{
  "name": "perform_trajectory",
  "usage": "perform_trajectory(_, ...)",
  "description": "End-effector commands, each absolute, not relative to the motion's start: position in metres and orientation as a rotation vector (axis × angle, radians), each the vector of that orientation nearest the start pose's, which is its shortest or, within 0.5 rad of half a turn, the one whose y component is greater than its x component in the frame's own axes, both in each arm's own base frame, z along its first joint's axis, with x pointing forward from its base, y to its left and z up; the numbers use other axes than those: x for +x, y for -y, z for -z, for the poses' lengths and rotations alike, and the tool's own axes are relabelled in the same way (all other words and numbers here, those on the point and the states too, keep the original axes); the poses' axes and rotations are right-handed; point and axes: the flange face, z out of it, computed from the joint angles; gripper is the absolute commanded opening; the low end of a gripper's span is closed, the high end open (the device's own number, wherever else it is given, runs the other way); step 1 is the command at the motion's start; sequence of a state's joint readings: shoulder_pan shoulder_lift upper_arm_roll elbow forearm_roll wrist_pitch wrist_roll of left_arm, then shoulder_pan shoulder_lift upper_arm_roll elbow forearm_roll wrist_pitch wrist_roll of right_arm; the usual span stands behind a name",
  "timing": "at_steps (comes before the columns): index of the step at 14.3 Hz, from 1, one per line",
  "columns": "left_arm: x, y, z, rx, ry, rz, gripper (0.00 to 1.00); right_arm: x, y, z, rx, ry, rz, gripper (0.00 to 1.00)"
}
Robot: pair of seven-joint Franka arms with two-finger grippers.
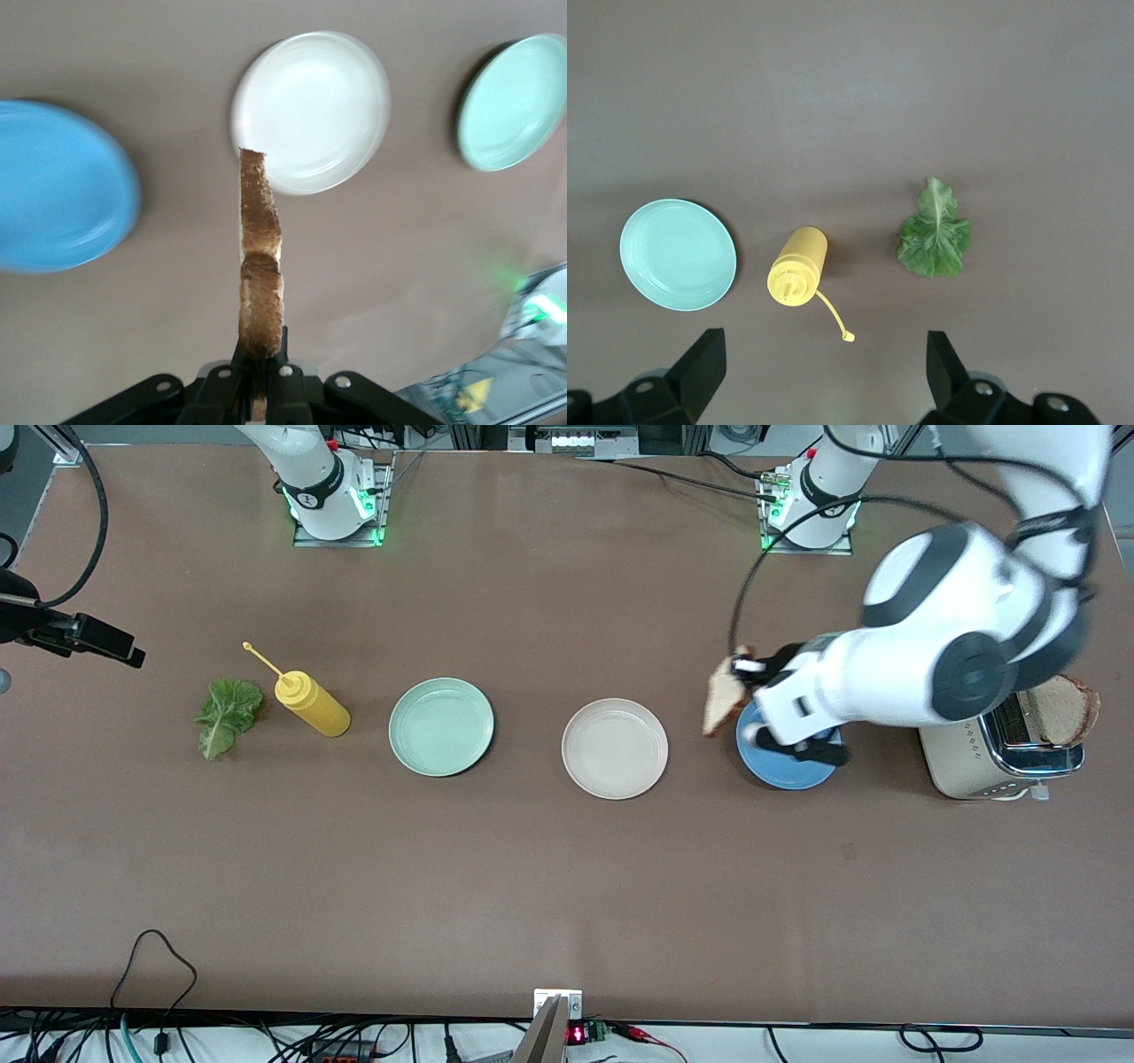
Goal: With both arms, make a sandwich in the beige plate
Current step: 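Lift the bread slice out and carry it toward the beige plate, then lower the bread onto the beige plate and open the left gripper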
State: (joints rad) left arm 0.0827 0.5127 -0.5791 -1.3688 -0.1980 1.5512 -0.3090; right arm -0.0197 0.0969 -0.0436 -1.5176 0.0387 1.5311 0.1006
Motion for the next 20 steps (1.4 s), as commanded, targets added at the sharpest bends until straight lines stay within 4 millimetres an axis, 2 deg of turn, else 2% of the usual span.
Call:
perform_trajectory(1,0.593,0.306,-0.399,-3.493,-0.125,-0.707,0.0,0.577,0.043,-0.593,-3.07,-0.292,-0.133,1.0)
perform_trajectory(4,0.588,0.316,-0.346,-3.603,0.072,-0.662,0.0,0.58,0.067,-0.585,-3.042,-0.359,-0.146,1.0)
perform_trajectory(9,0.595,0.33,-0.285,-3.647,0.184,-0.65,0.0,0.587,0.086,-0.568,-2.98,-0.422,-0.157,1.0)
perform_trajectory(13,0.591,0.342,-0.258,-3.691,0.174,-0.704,0.0,0.582,0.132,-0.554,-2.89,-0.525,-0.192,1.0)
perform_trajectory(17,0.59,0.343,-0.246,-3.696,0.182,-0.732,0.0,0.582,0.132,-0.555,-2.847,-0.539,-0.189,1.0)
perform_trajectory(20,0.589,0.34,-0.232,-3.698,0.145,-0.753,0.0,0.588,0.128,-0.537,-2.802,-0.517,-0.238,1.0)
